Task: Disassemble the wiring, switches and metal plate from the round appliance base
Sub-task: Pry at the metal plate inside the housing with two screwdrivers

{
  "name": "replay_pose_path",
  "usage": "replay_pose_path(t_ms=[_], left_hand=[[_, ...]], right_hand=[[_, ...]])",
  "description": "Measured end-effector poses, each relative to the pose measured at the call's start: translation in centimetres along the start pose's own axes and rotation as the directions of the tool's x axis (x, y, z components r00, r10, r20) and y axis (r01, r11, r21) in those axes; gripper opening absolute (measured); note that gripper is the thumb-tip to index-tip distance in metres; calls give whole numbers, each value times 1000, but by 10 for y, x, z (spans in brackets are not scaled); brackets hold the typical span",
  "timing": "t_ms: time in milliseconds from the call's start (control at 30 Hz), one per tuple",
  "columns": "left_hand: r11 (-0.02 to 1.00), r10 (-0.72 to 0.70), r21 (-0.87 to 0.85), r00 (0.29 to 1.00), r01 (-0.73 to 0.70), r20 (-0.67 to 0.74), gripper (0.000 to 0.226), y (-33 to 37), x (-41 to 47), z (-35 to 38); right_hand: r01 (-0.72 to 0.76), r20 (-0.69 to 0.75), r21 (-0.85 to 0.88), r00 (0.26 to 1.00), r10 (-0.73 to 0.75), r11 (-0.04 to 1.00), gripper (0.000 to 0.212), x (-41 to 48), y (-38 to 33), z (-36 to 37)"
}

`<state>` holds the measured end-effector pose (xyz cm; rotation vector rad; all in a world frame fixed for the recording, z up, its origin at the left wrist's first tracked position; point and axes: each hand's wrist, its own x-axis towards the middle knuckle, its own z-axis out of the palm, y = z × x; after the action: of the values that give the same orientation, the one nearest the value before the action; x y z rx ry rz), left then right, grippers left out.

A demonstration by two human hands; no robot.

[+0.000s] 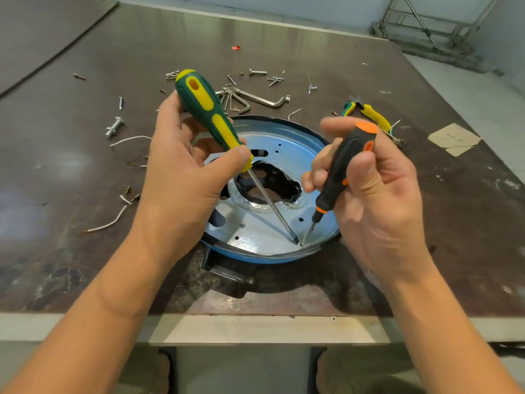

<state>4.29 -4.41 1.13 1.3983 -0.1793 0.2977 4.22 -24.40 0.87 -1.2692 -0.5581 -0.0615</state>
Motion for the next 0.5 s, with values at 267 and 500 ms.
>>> replay_pose_path(t_ms=[267,500], left_hand=[[997,53,63,999,-53,-4,99,-4,1,-3],[996,66,53,998,-65,-21,95,-3,0,-4]], right_hand=[[99,-14,-30,995,-99,995,32,-2,4,0],[177,-97,-133,977,-190,975,37,-2,6,5]])
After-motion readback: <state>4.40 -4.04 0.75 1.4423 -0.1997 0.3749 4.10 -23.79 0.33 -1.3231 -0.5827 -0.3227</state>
